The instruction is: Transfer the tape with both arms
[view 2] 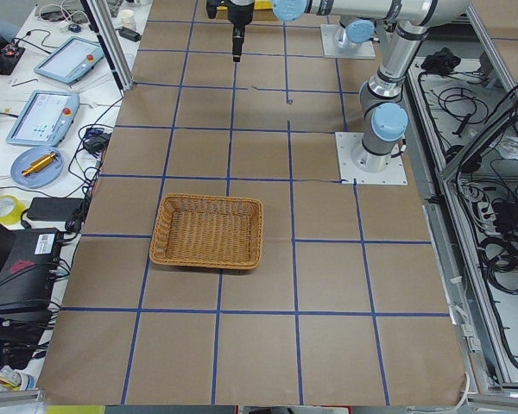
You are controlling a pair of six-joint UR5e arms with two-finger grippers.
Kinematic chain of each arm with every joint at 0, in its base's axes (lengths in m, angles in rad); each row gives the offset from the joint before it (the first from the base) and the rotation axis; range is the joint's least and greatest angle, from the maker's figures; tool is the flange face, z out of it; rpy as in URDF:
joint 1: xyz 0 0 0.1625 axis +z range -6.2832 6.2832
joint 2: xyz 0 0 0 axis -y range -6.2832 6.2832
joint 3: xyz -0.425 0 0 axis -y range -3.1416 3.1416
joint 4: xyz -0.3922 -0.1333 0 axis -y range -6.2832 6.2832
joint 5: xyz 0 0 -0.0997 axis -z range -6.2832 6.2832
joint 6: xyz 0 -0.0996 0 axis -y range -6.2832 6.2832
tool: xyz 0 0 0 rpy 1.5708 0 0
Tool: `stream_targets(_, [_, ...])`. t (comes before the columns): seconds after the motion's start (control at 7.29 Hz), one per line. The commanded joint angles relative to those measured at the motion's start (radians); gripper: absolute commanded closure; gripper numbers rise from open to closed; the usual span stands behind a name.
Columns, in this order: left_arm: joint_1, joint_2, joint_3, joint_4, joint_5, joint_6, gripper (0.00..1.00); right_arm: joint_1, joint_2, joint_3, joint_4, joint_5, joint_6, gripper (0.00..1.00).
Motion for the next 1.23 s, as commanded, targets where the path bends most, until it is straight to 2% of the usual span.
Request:
stream_targets(0.0, [0.008, 0.006, 0.008, 0.000, 0.011, 0.004, 0.00, 0.001, 0.000, 0.000, 0.012, 0.019, 0.004, 0.00])
stream_targets(0.27, [0.008, 0.007, 0.010, 0.000, 0.026, 0.009, 0.00, -0.011, 0.002, -0.007, -0.012, 0.012, 0.007, 0.00])
stream_targets(0.41, [0.008, 0.003, 0.012, 0.003, 0.039, 0.017, 0.00, -0.055, -0.005, -0.011, -0.044, -0.004, 0.007, 0.00])
stream_targets(0.55, [0.008, 0.003, 0.010, 0.003, 0.040, 0.017, 0.00, -0.145, -0.008, -0.011, -0.044, -0.039, 0.009, 0.00])
stream_targets(0.82, [0.010, 0.014, -0.001, 0.001, 0.039, 0.017, 0.00, -0.412, 0.018, 0.006, -0.130, -0.027, 0.009, 0.00])
stream_targets(0.96, [0.010, 0.011, 0.004, 0.001, 0.039, 0.017, 0.00, -0.533, 0.097, 0.020, -0.133, -0.024, 0.004, 0.00])
stream_targets(1.1, [0.008, 0.015, -0.002, 0.001, 0.039, 0.017, 0.00, -0.583, 0.186, 0.022, -0.232, -0.024, -0.009, 0.00])
